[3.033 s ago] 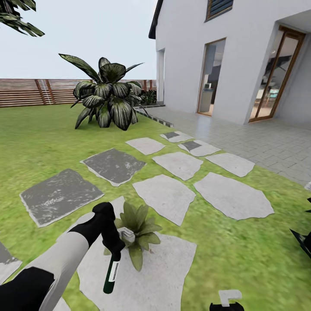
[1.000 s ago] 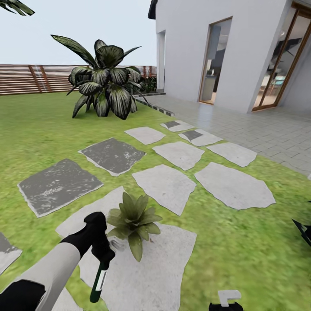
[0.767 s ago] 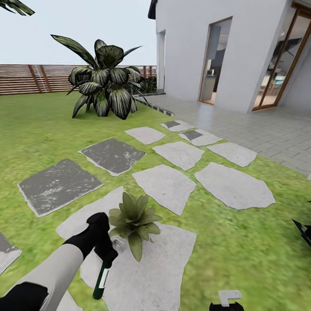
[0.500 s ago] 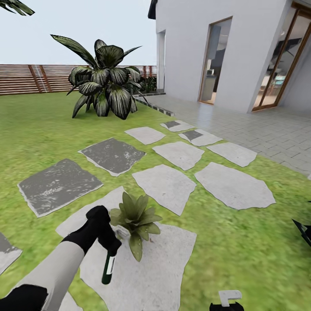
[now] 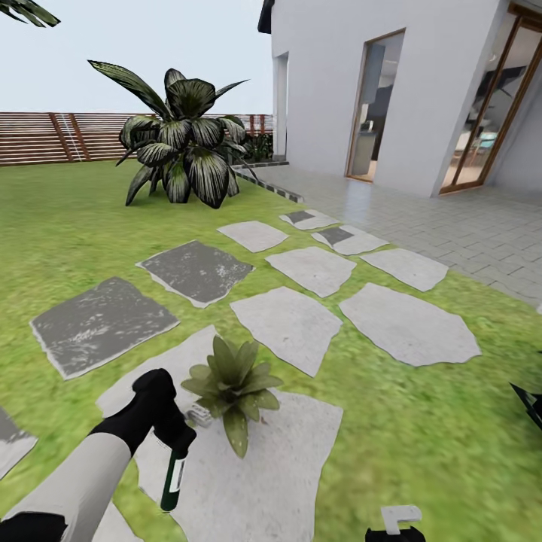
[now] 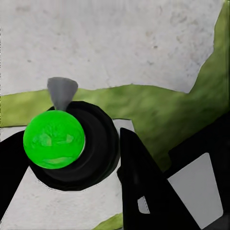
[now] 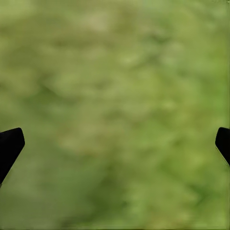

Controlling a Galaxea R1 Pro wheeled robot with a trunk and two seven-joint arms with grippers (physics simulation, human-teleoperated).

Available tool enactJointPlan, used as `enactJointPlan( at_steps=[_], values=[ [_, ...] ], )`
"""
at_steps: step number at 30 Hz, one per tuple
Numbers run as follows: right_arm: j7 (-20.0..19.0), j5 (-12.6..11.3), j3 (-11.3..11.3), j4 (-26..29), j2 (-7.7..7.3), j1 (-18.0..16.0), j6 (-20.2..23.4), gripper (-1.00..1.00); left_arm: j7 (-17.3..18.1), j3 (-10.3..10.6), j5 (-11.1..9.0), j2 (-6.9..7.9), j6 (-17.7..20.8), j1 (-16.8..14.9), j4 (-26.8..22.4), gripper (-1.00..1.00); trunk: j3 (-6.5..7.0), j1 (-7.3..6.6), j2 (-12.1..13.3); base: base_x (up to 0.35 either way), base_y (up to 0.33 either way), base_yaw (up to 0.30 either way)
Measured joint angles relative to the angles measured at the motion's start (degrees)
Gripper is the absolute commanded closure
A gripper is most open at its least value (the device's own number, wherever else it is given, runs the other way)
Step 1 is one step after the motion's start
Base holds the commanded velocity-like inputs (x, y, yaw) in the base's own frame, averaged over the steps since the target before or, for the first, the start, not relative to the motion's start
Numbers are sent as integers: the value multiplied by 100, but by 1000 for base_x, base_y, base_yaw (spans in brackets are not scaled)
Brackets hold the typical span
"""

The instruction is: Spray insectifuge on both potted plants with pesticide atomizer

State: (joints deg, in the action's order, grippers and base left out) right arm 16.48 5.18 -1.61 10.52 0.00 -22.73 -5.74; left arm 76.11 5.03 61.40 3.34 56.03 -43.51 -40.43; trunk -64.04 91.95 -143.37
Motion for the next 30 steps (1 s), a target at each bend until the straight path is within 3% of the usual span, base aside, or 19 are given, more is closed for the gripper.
enactJointPlan(
  at_steps=[11, 14, 16, 18, 20, 21, 23, 30],
  values=[
    [-1, 0, 0, -2, 0, 0, 0, -100, 10, 5, -9, -47, 2, 2, -9, 100, 0, 2, 0, 131, 0, 0],
    [0, 0, 0, -1, 0, 0, 0, -100, 15, 6, -11, -143, 3, 4, -9, 100, 0, 2, 0, 3, 0, 0],
    [-3, 0, 0, 0, 4, 0, 0, -100, 11, 23, -12, -313, 20, 10, -10, 100, 0, 2, 0, 0, 0, 0],
    [1, 0, 0, 0, 6, 0, -1, -100, 3, 35, 21, -380, 7, 10, -10, 100, 0, 2, 0, 0, 0, -44],
    [6, 0, -1, 1, 7, 1, 0, -100, -7, 33, 43, -355, 1, 10, -5, 100, 0, 2, 0, 0, 0, -204],
    [11, -11, -1, 2, 11, 1, 1, -100, -13, 15, 98, -152, -27, 9, 1, 100, 0, 2, 0, 0, 0, -206],
    [11, -14, -1, 1, 15, 0, 0, -100, -15, 15, 82, -13, -15, 10, 0, 100, 0, 2, 0, 0, 0, -86],
    [15, -19, 0, 9, 24, 1, 0, -100, -37, 9, 66, 24, -3, 11, -7, 100, -92, 13, -5, 0, 0, -13]
  ],
)
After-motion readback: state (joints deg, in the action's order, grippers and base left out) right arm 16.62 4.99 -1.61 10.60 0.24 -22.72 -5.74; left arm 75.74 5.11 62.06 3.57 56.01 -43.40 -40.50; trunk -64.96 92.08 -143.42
